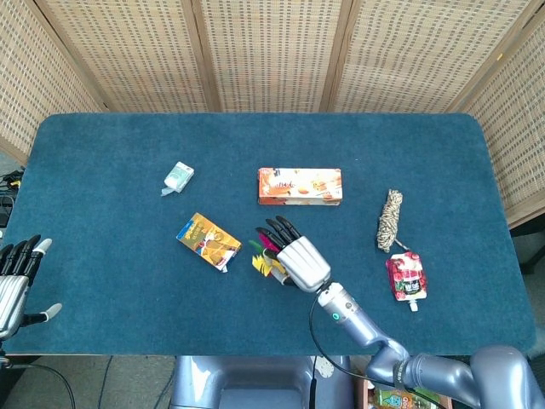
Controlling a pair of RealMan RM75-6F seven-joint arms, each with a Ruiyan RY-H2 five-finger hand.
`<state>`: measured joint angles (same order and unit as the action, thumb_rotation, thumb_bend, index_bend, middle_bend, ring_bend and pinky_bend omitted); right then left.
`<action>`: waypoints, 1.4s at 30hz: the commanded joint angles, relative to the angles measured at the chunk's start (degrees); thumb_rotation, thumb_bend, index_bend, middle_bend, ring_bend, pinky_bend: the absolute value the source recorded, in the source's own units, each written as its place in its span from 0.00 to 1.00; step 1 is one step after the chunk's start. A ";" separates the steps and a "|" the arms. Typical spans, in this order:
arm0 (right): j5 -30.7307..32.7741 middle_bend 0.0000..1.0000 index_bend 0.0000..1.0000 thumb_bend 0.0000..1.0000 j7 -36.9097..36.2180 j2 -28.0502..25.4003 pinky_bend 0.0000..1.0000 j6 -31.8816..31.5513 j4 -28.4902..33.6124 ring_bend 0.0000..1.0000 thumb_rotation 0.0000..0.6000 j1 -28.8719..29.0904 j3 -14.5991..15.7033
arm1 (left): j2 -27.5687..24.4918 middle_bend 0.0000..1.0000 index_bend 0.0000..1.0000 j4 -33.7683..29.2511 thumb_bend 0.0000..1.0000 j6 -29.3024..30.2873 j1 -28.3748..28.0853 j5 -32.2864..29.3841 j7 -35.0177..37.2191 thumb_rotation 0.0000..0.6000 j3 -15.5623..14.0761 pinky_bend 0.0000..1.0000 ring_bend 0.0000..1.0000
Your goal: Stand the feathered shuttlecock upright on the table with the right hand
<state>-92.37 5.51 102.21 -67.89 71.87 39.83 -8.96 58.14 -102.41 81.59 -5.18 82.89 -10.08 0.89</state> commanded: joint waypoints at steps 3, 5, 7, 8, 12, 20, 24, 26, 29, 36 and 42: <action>2.55 0.13 0.62 0.43 -6.16 -4.92 0.03 -1.69 1.92 0.00 1.00 -2.71 -0.51 | 0.49 0.00 0.00 -0.07 0.00 0.01 0.01 0.09 -0.96 1.00 -0.16 0.00 0.00; 2.62 0.13 0.62 0.43 -10.52 -7.49 0.03 -2.00 0.46 0.00 1.00 -4.41 1.23 | 0.88 0.00 0.00 -0.21 0.00 0.06 0.03 0.43 -1.90 1.00 -0.41 0.00 0.00; 1.63 0.14 0.62 0.43 -13.86 -8.44 0.03 -2.56 -0.93 0.00 1.00 -4.97 2.43 | 1.12 0.00 0.00 -0.28 0.00 0.14 0.05 0.53 -2.43 1.00 -0.48 0.00 0.00; 1.20 0.14 0.62 0.43 -15.76 -8.80 0.03 -2.86 -1.62 0.00 1.00 -5.30 3.06 | 1.26 0.00 0.00 -0.32 0.00 0.18 0.06 0.55 -2.68 1.00 -0.51 0.00 0.00; -1.28 0.14 0.62 0.43 -21.47 -9.84 0.03 -5.19 -3.95 0.00 1.00 -6.70 5.67 | 1.73 0.00 0.00 -0.33 0.00 0.02 0.01 0.25 -3.54 1.00 -0.52 0.00 0.00; -6.73 0.15 0.63 0.43 -24.09 -11.04 0.05 -11.22 -5.16 0.00 1.00 -8.20 8.75 | 2.40 0.00 0.00 -0.34 0.00 -0.26 -0.18 -0.32 -5.00 1.00 -0.45 0.00 0.00; -8.34 0.15 0.55 0.41 -23.85 -12.13 0.05 -12.25 -4.46 0.00 1.00 -8.27 9.66 | 2.62 0.00 0.00 -0.41 0.00 -0.26 -0.23 -0.46 -5.53 1.00 -0.42 0.00 0.00; -9.08 0.14 0.41 0.30 -23.80 -12.57 0.05 -12.37 -4.57 0.00 1.00 -8.23 10.23 | 2.68 0.00 0.00 -0.42 0.00 -0.30 -0.24 -0.50 -5.64 1.00 -0.43 0.00 0.00; -9.79 0.10 0.23 0.15 -24.19 -13.18 0.05 -12.63 -4.36 0.00 1.00 -8.24 10.83 | 2.70 0.00 0.00 -0.40 0.00 -0.33 -0.27 -0.58 -5.65 1.00 -0.41 0.00 0.00; -11.09 0.00 0.08 0.07 -22.46 -16.09 0.04 -15.14 -0.63 0.00 1.00 -9.00 11.10 | 2.49 0.00 0.00 -0.60 0.00 -0.30 -0.35 -0.34 -5.14 1.00 -0.41 0.00 0.00; -11.84 0.00 0.03 0.03 -19.12 -21.53 0.00 -18.59 4.65 0.00 1.00 -11.25 11.61 | 2.15 0.00 0.00 -0.78 0.00 -0.02 -0.19 0.11 -4.48 1.00 -0.59 0.00 0.00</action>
<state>-103.94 -14.86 82.55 -85.18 74.74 29.64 2.35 60.35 -103.15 81.47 -5.42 82.90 -14.66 0.33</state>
